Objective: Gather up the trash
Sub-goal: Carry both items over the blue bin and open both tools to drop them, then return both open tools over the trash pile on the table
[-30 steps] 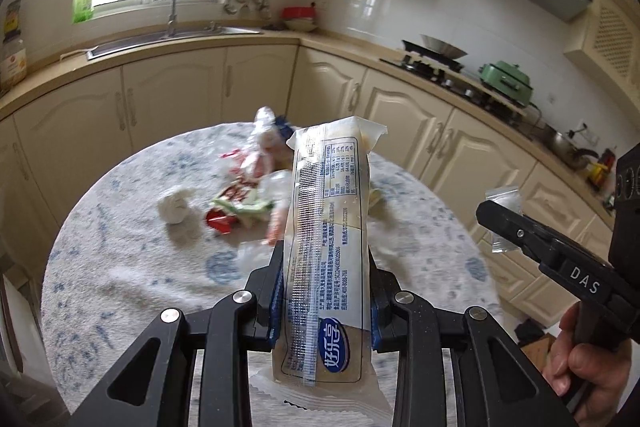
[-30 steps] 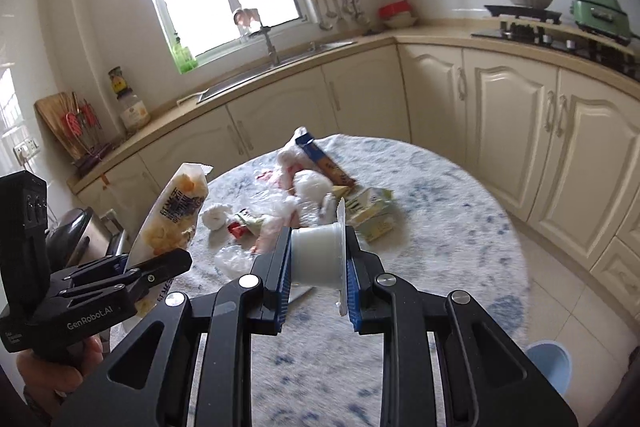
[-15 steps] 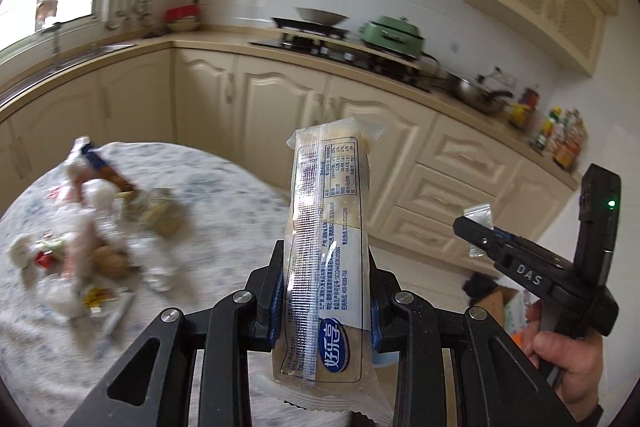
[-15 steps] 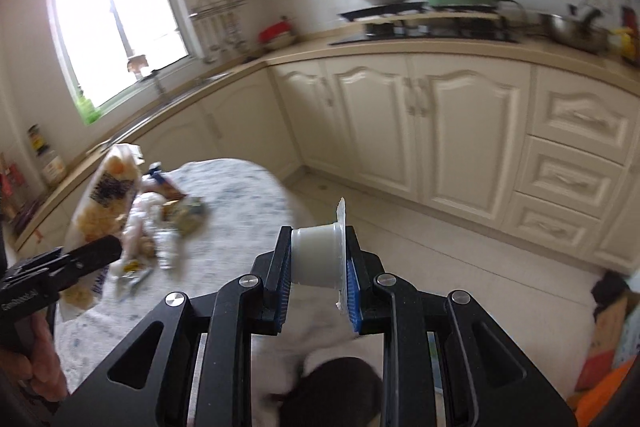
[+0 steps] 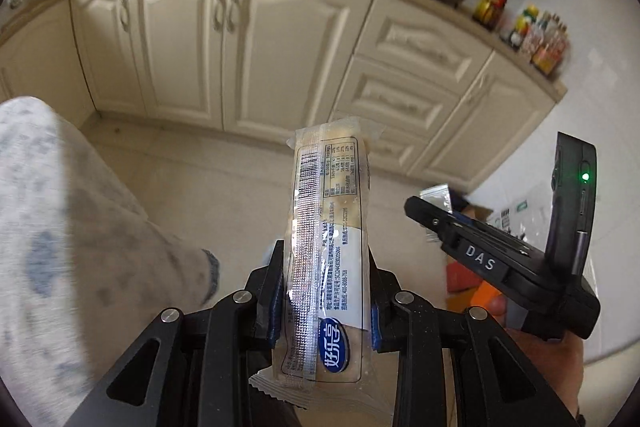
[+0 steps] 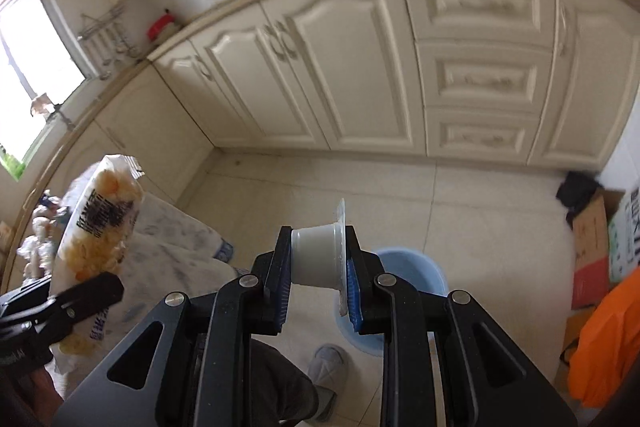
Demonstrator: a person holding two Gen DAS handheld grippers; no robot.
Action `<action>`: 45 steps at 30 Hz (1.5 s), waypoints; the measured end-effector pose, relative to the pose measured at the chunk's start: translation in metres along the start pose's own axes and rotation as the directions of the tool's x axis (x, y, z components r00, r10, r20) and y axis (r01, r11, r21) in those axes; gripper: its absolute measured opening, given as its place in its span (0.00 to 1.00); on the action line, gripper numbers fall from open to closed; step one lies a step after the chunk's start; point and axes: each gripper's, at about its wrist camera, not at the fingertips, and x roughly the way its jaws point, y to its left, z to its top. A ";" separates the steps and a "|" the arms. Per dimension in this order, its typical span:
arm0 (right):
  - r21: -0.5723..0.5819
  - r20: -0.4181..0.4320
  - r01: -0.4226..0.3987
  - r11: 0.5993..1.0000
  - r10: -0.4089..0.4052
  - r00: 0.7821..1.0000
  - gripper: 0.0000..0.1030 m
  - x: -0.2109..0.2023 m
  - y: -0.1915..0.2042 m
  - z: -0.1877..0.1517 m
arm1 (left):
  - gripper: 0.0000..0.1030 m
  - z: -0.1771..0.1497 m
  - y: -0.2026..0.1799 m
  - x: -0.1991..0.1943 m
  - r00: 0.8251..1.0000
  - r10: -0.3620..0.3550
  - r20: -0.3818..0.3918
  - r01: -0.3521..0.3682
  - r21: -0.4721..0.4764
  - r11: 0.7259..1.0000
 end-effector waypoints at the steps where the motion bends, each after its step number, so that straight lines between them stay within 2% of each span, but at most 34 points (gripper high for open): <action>1: 0.026 -0.023 0.002 1.000 -0.001 1.000 0.22 0.012 -0.010 -0.004 | 0.27 0.005 0.000 0.017 0.999 -0.003 -0.032 0.003 -0.002 1.000; 7: 0.135 -0.129 0.030 0.990 -0.013 0.992 0.22 0.068 -0.055 -0.017 | 0.27 0.044 0.004 0.109 0.984 -0.019 -0.179 0.012 -0.037 0.999; 12: 0.171 -0.162 0.050 0.984 -0.022 0.986 0.25 0.091 -0.076 -0.020 | 0.32 0.075 0.007 0.161 0.973 0.003 -0.230 -0.010 -0.028 1.000; 13: 0.183 -0.163 0.051 0.982 -0.021 0.986 0.25 0.093 -0.081 -0.020 | 0.39 0.078 0.005 0.167 0.972 0.013 -0.236 -0.019 -0.021 1.000; 14: 0.191 -0.165 0.049 0.980 -0.017 0.986 0.27 0.096 -0.082 -0.020 | 0.52 0.083 0.005 0.170 0.971 0.031 -0.237 -0.036 -0.020 0.999; 16: 0.203 -0.171 0.060 0.977 -0.024 0.985 0.40 0.095 -0.088 -0.023 | 0.71 0.086 0.001 0.170 0.975 0.068 -0.210 -0.074 -0.022 0.997; 17: 0.208 -0.168 0.060 0.976 -0.025 0.986 0.48 0.096 -0.088 -0.022 | 0.75 0.086 0.000 0.166 0.978 0.077 -0.192 -0.083 -0.022 0.996; 18: 0.216 -0.163 0.059 0.975 -0.023 0.986 0.57 0.094 -0.089 -0.023 | 0.77 0.085 -0.002 0.160 0.980 0.085 -0.182 -0.090 -0.020 0.996; 19: 0.223 -0.159 0.060 0.973 -0.025 0.987 0.62 0.091 -0.090 -0.024 | 0.81 0.084 -0.003 0.153 0.980 0.098 -0.175 -0.102 -0.015 0.995; 21: 0.229 -0.151 0.068 0.971 -0.034 0.988 0.82 0.086 -0.091 -0.025 | 0.85 0.085 -0.008 0.140 0.981 0.123 -0.150 -0.124 -0.001 0.992; 23: 0.237 -0.133 0.083 0.968 -0.052 0.990 0.94 0.079 -0.089 -0.025 | 0.93 0.085 -0.015 0.127 0.982 0.147 -0.116 -0.147 0.011 0.989; 24: 0.246 -0.125 0.086 0.966 -0.056 0.991 0.98 0.074 -0.089 -0.025 | 0.93 0.083 -0.017 0.119 0.983 0.156 -0.094 -0.156 0.014 0.988; 31: 0.245 -0.062 0.091 0.965 -0.078 0.995 1.00 0.034 -0.064 -0.018 | 0.94 0.075 -0.027 0.047 0.986 0.164 0.036 -0.165 0.019 0.986; 32: 0.235 -0.051 0.088 0.968 -0.078 0.996 1.00 0.027 -0.058 -0.016 | 0.94 0.060 -0.023 0.022 0.986 0.159 0.057 -0.160 0.012 0.987; 35: 0.193 0.000 0.063 0.979 -0.064 0.998 1.00 0.003 -0.029 -0.009 | 0.96 0.045 -0.023 -0.020 0.978 0.156 0.136 -0.157 0.000 0.988; 37: 0.156 0.038 0.048 0.986 -0.055 0.998 1.00 -0.015 -0.005 -0.004 | 0.99 0.018 -0.008 -0.067 0.966 0.168 0.197 -0.170 -0.005 0.985; 41: 0.077 0.115 0.014 0.997 -0.023 0.993 1.00 -0.051 0.048 0.002 | 0.99 -0.006 0.008 -0.131 0.936 0.196 0.292 -0.194 -0.035 0.980; 45: -0.001 0.176 -0.018 1.000 0.018 0.984 1.00 -0.083 0.102 0.008 | 0.99 -0.044 0.033 -0.190 0.896 0.238 0.375 -0.220 -0.091 0.971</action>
